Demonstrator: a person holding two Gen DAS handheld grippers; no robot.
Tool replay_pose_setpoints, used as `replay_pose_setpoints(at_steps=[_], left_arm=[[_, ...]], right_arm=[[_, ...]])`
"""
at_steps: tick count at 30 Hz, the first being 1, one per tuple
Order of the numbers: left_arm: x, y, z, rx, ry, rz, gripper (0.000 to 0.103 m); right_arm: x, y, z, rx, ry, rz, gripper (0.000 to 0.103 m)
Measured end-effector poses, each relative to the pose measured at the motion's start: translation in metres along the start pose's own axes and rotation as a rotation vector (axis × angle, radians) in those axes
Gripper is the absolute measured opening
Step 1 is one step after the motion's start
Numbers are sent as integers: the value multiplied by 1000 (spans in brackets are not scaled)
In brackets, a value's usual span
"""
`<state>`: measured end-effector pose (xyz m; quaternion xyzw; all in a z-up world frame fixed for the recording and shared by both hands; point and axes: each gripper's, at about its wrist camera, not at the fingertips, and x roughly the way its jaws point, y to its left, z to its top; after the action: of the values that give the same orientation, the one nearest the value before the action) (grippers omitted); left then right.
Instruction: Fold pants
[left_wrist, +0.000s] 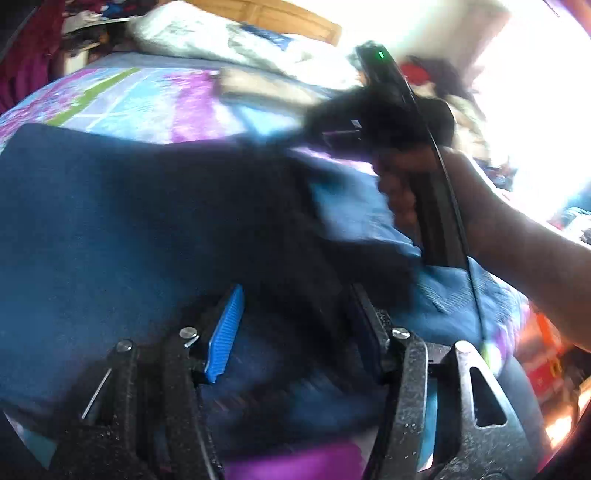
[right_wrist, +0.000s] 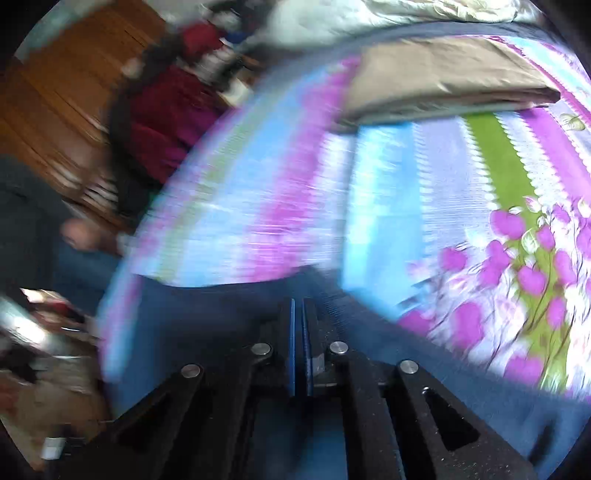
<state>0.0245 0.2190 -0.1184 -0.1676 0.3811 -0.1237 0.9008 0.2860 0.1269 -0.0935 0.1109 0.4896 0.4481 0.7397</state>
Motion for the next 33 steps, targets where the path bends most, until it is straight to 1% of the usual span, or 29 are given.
replay_pose_setpoints(at_steps=[1, 2, 3, 4, 6, 7, 8, 9, 10, 11, 13, 15, 16, 17, 18, 19, 20, 21, 22, 23, 24, 25, 26, 27, 28, 29, 30, 32, 33], left_arm=[[-4, -4, -4, -4, 2, -39, 57], [-6, -7, -9, -4, 13, -47, 59], [-4, -10, -17, 11, 23, -12, 57], [-3, -13, -23, 39, 16, 16, 55], [-5, -24, -26, 118, 16, 69, 56], [-7, -29, -26, 144, 28, 83, 56], [-11, -31, -27, 157, 35, 86, 56], [-15, -32, -29, 161, 41, 83, 56], [-20, -29, -29, 155, 42, 73, 56], [-24, -26, -28, 142, 39, 57, 56], [-27, -19, -25, 106, 35, 38, 56], [-30, -13, -27, 81, 31, 35, 56], [-29, -10, -26, 68, 31, 33, 54], [-31, -6, -26, 47, 33, 22, 54], [-36, -3, -28, 26, 31, 13, 54], [-44, 2, -27, -4, 19, 14, 54], [-58, 4, -32, -26, 2, 24, 54], [-71, 9, -34, -55, -19, 31, 54], [-86, 19, -35, -94, -47, 38, 54], [-103, 32, -36, -147, -84, 53, 55], [-118, 45, -39, -199, -117, 75, 56], [-137, 65, -44, -276, -154, 109, 56], [-150, 79, -50, -331, -176, 137, 56], [-164, 95, -56, -396, -204, 176, 56], [-178, 109, -62, -451, -234, 217, 56], [-192, 124, -69, -505, -266, 277, 56], [-203, 133, -75, -545, -289, 329, 56], [-227, 152, -92, -639, -340, 423, 56], [-232, 156, -96, -665, -355, 437, 56]], right_arm=[[-13, 16, -13, -13, -8, 91, 9], [-20, 28, -28, -42, 11, 140, 9], [-20, 39, -43, -71, 55, 165, 9], [-15, 46, -61, -101, 109, 155, 9], [1, 36, -98, -113, 249, 40, 8], [2, 26, -110, -90, 279, 15, 0], [-11, 22, -117, -66, 233, 14, 0], [-21, 24, -117, -68, 205, -30, 0], [-31, 32, -117, -95, 175, -69, 12], [-42, 45, -118, -132, 137, -65, 12], [-49, 70, -120, -174, 108, -1, 12], [-43, 85, -126, -208, 125, 66, 12], [-34, 85, -131, -216, 159, 54, 12], [-21, 78, -142, -208, 228, -14, 5], [-14, 64, -148, -182, 271, -70, 0], [-20, 52, -150, -124, 241, -34, 0], [-31, 46, -149, -54, 222, -29, 0], [-42, 51, -146, -62, 200, -77, 0], [-52, 62, -144, -121, 162, -129, 16], [-63, 84, -144, -230, 117, -156, 16], [-66, 103, -143, -306, 97, -157, 16], [-66, 124, -145, -379, 76, -168, 26], [-62, 151, -149, -475, 51, -184, 46], [-53, 172, -154, -557, 36, -212, 52], [-45, 191, -163, -643, 25, -247, 62], [-25, 218, -177, -753, 15, -295, 73], [-3, 241, -193, -836, 11, -338, 76], [39, 273, -214, -1013, -1, -418, 75], [58, 287, -227, -1094, -9, -431, 73]])
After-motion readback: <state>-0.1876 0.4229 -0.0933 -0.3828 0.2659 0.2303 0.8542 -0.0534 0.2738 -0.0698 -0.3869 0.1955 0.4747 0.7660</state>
